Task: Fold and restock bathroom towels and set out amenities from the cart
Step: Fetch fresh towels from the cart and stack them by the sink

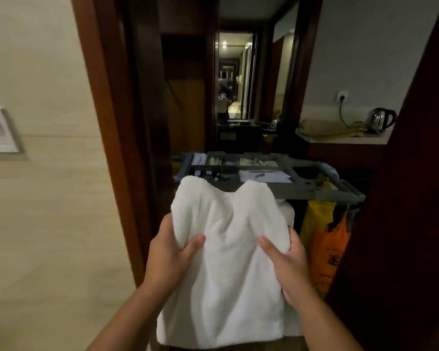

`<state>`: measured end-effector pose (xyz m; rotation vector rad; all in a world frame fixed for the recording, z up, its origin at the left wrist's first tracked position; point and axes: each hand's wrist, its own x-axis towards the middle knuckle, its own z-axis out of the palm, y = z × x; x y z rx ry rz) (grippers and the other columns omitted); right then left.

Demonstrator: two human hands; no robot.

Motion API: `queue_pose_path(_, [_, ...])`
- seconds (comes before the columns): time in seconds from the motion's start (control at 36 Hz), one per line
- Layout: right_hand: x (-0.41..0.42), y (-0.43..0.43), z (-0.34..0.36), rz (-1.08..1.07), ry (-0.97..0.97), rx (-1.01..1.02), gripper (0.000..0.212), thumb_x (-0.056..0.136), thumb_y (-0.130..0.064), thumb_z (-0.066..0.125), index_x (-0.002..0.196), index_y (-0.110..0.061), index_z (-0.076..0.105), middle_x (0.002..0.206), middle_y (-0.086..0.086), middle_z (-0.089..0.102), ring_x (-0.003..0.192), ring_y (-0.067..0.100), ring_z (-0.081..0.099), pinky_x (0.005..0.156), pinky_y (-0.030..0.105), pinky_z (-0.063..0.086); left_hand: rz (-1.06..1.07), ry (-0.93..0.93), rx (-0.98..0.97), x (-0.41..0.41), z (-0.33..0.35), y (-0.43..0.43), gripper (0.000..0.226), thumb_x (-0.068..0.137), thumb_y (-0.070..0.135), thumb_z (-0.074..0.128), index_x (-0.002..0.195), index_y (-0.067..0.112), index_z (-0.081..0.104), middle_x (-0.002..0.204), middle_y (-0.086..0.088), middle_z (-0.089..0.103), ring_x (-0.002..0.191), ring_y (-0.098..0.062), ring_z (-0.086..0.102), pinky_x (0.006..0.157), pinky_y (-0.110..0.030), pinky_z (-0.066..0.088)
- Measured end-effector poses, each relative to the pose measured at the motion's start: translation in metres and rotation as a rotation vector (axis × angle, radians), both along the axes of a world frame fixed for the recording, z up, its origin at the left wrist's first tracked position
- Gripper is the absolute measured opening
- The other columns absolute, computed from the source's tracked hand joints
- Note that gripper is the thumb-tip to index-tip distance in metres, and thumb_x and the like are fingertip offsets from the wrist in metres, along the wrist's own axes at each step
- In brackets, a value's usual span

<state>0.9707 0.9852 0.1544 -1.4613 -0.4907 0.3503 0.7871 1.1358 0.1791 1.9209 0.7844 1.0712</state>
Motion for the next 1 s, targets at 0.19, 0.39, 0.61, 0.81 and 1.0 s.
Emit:
queue_pose_path(0.19, [0.118,0.061,-0.009,-0.013,-0.034,-0.031,0.059,0.082,-0.033,0.085,0.134,-0.032,0.057,0.122,-0.011,0.068,0.111,0.013,0.067,0.097,0.049,0.057,0.036,0.014,0.010,0.119,-0.013,0.060,0.061,0.089,0.030,0.078,0.141,0.034,0.045,0.120,0.032,0.053,0.114,-0.006,0.059,0.093,-0.030,0.050])
queue_pose_path(0.39, [0.214,0.161,-0.015,0.013,-0.050,-0.026,0.044,0.087,-0.019,0.081,0.121,-0.033,0.057,0.112,-0.015,0.069,0.090,-0.001,0.068,0.067,0.014,0.053,0.212,0.072,0.012,0.231,-0.036,0.154,0.067,0.093,0.028,0.074,0.152,0.021,0.042,0.147,-0.003,0.054,0.134,-0.026,0.052,0.111,-0.043,0.042])
queue_pose_path(0.61, [0.313,0.272,-0.008,0.024,-0.075,-0.108,0.050,0.090,-0.023,0.077,0.130,-0.035,0.049,0.115,-0.021,0.058,0.103,0.001,0.057,0.073,0.018,0.044,0.275,0.142,-0.078,0.334,-0.034,0.256,0.059,0.099,0.032,0.064,0.152,0.017,0.043,0.146,-0.009,0.055,0.133,-0.031,0.052,0.108,-0.044,0.041])
queue_pose_path(0.81, [0.379,0.370,-0.007,0.086,-0.083,-0.185,0.069,0.090,-0.036,0.076,0.148,-0.027,0.041,0.126,-0.007,0.051,0.115,0.019,0.054,0.089,0.034,0.046,0.368,0.185,-0.022,0.388,-0.035,0.337,0.059,0.100,0.034,0.063,0.152,0.017,0.043,0.145,-0.009,0.055,0.134,-0.031,0.052,0.106,-0.049,0.047])
queue_pose_path(1.0, [0.442,0.458,-0.006,0.246,-0.060,-0.159,0.074,0.090,-0.040,0.074,0.153,-0.023,0.037,0.133,-0.006,0.049,0.119,0.019,0.050,0.097,0.039,0.044,0.511,0.242,0.026,0.436,-0.027,0.404,0.062,0.100,0.039,0.062,0.154,0.022,0.038,0.145,-0.004,0.055,0.131,-0.029,0.054,0.102,-0.045,0.048])
